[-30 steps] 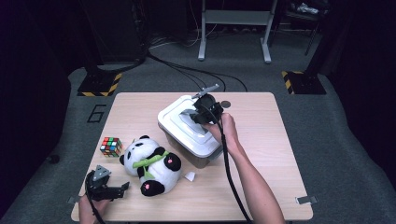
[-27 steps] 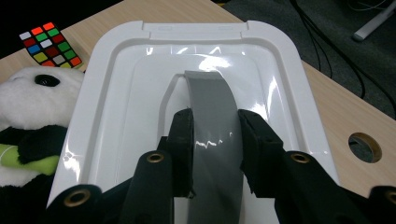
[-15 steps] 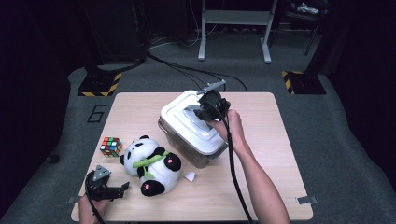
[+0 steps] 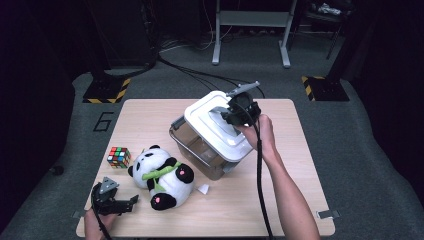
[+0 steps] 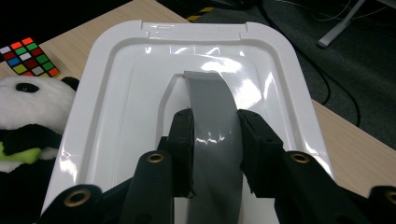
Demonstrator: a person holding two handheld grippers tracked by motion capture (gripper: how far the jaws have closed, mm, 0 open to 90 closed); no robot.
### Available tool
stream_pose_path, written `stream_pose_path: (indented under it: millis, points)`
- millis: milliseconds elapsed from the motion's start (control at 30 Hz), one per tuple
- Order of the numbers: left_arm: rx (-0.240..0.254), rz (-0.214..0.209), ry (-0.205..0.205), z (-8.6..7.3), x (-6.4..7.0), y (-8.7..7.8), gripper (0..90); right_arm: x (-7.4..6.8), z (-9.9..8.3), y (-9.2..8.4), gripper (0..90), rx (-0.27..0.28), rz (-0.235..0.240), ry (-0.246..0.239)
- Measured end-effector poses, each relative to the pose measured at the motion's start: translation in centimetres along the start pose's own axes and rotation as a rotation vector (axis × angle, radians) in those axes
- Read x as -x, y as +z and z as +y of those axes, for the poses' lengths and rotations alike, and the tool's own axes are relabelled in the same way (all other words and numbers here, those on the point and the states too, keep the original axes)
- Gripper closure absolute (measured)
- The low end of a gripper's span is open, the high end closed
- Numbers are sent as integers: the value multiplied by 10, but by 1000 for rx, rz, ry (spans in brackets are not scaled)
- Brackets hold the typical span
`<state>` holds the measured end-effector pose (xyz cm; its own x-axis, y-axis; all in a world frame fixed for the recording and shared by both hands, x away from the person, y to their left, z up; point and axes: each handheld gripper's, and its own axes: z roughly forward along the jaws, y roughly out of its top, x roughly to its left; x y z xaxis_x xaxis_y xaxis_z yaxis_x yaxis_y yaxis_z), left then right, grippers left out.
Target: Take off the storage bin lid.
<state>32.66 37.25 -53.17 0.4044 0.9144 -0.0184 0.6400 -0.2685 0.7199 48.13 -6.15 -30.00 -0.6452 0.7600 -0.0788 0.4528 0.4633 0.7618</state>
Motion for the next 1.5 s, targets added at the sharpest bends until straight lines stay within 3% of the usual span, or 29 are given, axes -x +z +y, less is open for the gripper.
stream_pose_path:
  millis: [400, 1033, 1500]
  points:
    - [-1, 2, 9, 0, -1, 0, 10, 20, -11, -12, 671, 12, -31, 38]
    - [-1, 3, 9, 0, -1, 0, 10, 56, -36, -29, 671, 21, -98, 145]
    - [-1, 3, 9, 0, -1, 0, 10, 83, -58, -22, 671, -13, -142, 219]
